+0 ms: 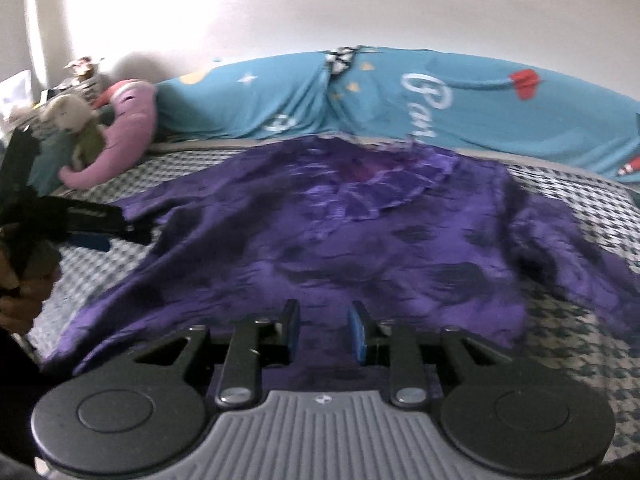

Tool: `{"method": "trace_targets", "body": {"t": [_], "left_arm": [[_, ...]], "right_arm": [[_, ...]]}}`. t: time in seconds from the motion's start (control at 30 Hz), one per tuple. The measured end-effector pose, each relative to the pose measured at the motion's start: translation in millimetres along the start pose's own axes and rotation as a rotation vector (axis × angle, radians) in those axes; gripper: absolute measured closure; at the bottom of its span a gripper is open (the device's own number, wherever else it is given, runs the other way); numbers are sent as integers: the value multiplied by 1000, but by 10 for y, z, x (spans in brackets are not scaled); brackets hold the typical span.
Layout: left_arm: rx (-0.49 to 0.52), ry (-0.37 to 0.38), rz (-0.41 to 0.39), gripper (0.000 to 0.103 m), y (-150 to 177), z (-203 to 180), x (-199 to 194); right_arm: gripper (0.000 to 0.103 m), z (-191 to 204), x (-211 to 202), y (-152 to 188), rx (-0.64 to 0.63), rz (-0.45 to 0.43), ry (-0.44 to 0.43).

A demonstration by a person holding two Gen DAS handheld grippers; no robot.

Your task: Fold clothes

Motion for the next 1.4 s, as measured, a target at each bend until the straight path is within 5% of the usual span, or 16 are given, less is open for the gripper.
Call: {"method": "trace_targets", "body": {"t": [0.4, 0.7, 0.97, 1.13, 1.27, 1.4], "left_arm": [[-5, -19, 29, 0, -126, -15, 498], [-33, -23, 68, 0, -141, 35, 781], [5, -37, 44, 0, -193, -12, 900], [84, -81, 13, 21, -208, -77, 925], [150, -125, -24, 46, -223, -84, 916], [235, -223, -98, 62, -314, -40, 868]], "right_arm": [[69, -880, 144, -46, 111, 11, 142], [64, -1669, 402, -61, 444, 21, 226], [63, -1972, 756, 18, 631, 36, 242], [64, -1992, 952, 38, 633, 39, 256], [90, -2028, 1012, 21, 620, 18, 294], [93, -2097, 931, -146, 540, -74, 384]]}}
Point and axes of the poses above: each gripper's, at about its wrist camera, not at the fingertips, and x roughly the way its jaws point, z to its left, y to its underside, the point moved 8 cm from there along x, roughly the way its jaws point, and after that the axes turned 12 degrees about -z, right-handed, at the moved point
